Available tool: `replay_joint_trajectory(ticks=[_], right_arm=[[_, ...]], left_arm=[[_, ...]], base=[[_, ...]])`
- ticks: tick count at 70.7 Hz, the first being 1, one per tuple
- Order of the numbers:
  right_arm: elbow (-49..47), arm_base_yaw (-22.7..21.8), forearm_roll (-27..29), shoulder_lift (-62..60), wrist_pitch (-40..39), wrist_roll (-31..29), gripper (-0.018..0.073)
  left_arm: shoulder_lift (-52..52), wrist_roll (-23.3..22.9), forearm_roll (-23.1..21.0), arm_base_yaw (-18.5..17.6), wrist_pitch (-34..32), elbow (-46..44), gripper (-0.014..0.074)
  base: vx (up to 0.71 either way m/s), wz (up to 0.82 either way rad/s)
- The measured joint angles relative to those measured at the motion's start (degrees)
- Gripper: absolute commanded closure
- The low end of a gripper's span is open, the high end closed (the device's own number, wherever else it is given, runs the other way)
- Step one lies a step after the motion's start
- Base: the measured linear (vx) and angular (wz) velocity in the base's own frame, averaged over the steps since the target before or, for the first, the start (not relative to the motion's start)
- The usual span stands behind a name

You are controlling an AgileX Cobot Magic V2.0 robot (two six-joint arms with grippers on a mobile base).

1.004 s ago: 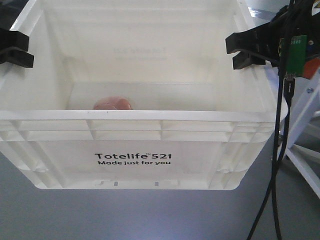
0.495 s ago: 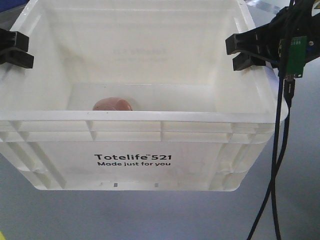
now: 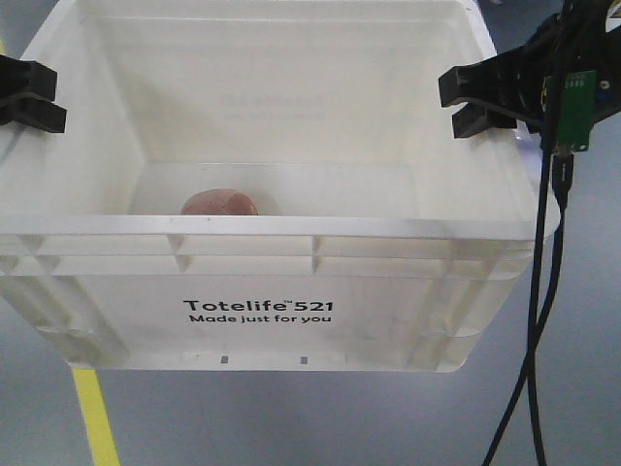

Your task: Place moving items into box and shelve

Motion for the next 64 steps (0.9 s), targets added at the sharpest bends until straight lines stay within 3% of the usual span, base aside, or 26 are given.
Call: replay_joint_trajectory(ticks=[39,64], right_arm=[[0.0,0.0,0.1,0.0,0.2,0.0,0.0571],[0.0,0.0,0.1,0.0,0.3,0.1,0.0571]], left_arm=[[0.0,0.0,0.1,0.0,0.0,0.0,0.0613],[0.0,0.0,0.2,0.0,0.1,0.0,0.0613]], base=[[0.23,0.75],[0.28,0.52]])
